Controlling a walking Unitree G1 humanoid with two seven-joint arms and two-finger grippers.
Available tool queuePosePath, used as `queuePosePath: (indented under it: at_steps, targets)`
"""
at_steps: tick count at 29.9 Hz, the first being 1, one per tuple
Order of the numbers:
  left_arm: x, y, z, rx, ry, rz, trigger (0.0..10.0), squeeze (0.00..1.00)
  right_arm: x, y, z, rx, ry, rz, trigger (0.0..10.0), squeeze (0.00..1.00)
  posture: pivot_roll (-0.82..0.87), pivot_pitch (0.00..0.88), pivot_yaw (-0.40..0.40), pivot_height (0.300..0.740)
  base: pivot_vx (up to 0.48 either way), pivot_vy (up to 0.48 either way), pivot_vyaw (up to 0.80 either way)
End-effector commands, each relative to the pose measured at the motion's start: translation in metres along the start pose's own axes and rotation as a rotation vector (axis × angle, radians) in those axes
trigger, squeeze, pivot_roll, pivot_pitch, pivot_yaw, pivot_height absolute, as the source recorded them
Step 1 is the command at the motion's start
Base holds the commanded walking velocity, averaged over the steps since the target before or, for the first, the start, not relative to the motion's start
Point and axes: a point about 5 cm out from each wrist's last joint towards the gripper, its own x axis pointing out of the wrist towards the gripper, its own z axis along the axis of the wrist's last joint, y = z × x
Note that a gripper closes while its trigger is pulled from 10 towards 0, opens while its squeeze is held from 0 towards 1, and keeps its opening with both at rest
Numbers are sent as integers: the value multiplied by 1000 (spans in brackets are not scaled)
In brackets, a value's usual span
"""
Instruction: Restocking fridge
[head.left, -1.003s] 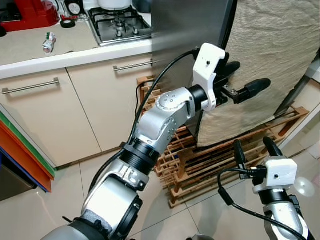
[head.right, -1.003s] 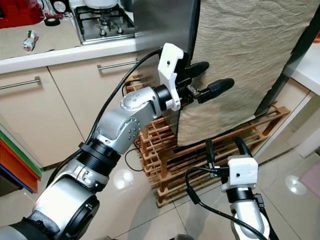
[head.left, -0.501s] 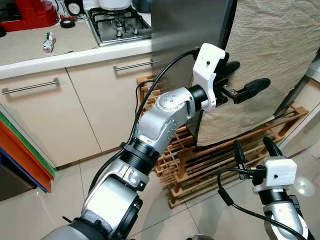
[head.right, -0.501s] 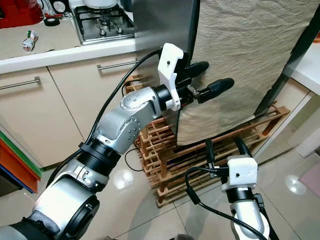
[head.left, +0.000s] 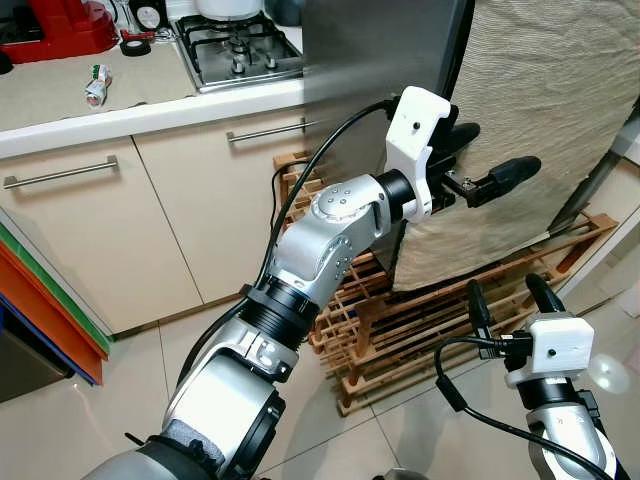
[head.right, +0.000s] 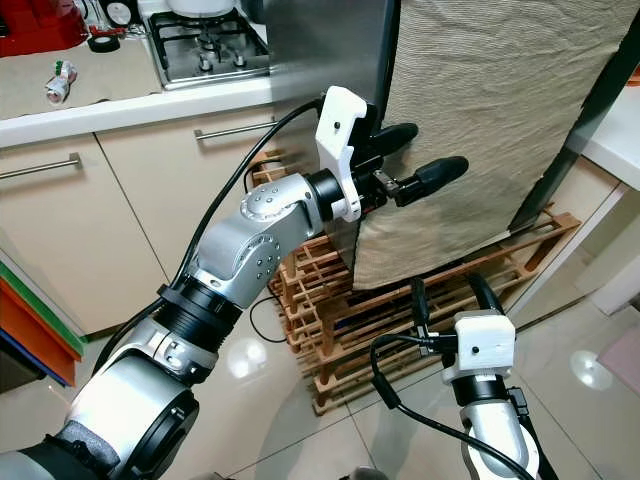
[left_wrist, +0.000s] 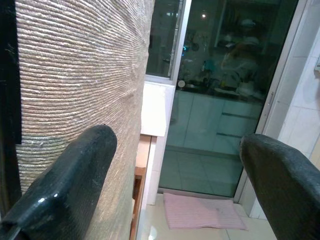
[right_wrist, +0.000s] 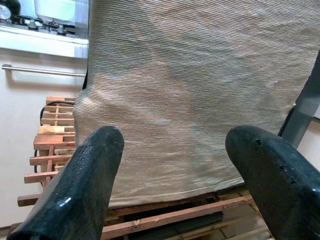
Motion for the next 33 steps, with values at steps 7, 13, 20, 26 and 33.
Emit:
queuePosePath:
  at_steps: [7, 13, 20, 26, 33]
  targets:
    - [24, -39, -3, -95, -67, -92, 10000, 0, 1, 0, 4, -1, -11, -3, 10000, 0, -210, 0, 23, 732, 0, 0, 0]
    - [24, -39, -3, -95, -67, -92, 10000, 0, 1, 0, 4, -1, -11, -3, 10000, 0, -210, 0, 23, 732, 0, 0, 0]
    - [24, -39, -3, -95, -67, -92, 10000, 0, 1, 0, 4, -1, -11, -3, 10000, 0, -210, 0, 23, 732, 0, 0, 0]
    - [24, -39, -3, -95, -67, -92, 10000, 0, 1, 0, 4, -1, -11, -3, 10000, 0, -210, 0, 23, 732, 0, 0, 0]
    - [24, -39, -3, -95, -67, -92, 10000, 0, 1, 0, 4, -1, -11, -3, 10000, 0, -210, 0, 23, 732, 0, 0, 0]
